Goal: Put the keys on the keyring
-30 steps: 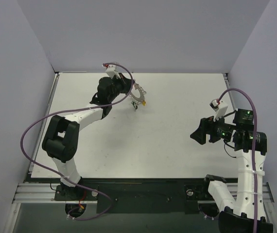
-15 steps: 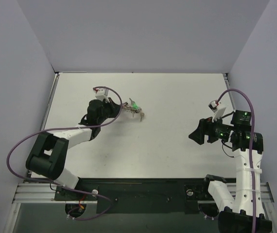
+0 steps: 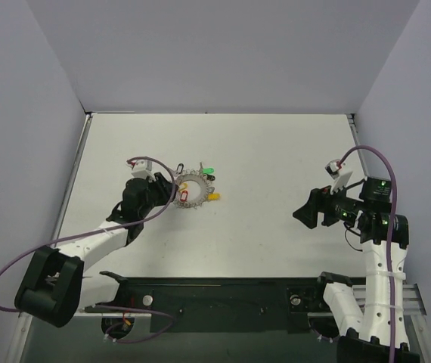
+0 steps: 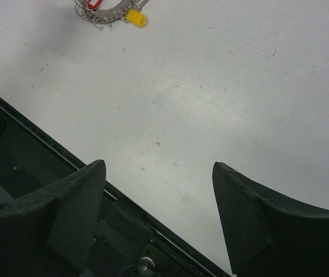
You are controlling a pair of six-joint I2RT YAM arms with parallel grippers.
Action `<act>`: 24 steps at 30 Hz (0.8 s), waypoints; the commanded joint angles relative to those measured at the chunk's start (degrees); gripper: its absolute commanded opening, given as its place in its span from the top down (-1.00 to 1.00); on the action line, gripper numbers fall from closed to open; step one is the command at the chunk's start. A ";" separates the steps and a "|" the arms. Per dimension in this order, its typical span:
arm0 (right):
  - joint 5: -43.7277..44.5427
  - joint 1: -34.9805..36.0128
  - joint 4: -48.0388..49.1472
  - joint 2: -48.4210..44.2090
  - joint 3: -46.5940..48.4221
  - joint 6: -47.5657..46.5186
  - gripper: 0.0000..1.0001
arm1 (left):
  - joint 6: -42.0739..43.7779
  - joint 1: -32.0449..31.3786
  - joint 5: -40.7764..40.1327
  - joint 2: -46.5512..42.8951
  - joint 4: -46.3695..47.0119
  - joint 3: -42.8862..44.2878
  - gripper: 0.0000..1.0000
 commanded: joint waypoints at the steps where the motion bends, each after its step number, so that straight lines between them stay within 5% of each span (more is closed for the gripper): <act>1: -1.07 -0.64 0.51 -0.58 -0.06 0.89 -0.40 | -1.59 0.31 -2.78 -8.85 -3.54 -1.20 -0.03; 8: 4.37 -1.08 -0.90 0.29 3.10 4.04 -0.45 | 1.48 3.20 1.08 -21.85 -18.46 4.15 -0.54; 14: 16.23 -2.14 -0.29 1.17 6.80 14.24 -0.61 | 4.99 6.81 7.14 -28.10 -33.94 14.78 -0.61; 24: 27.40 -2.23 3.93 -3.13 6.01 21.54 -0.78 | 8.16 7.17 9.78 -34.52 -41.52 21.03 -0.65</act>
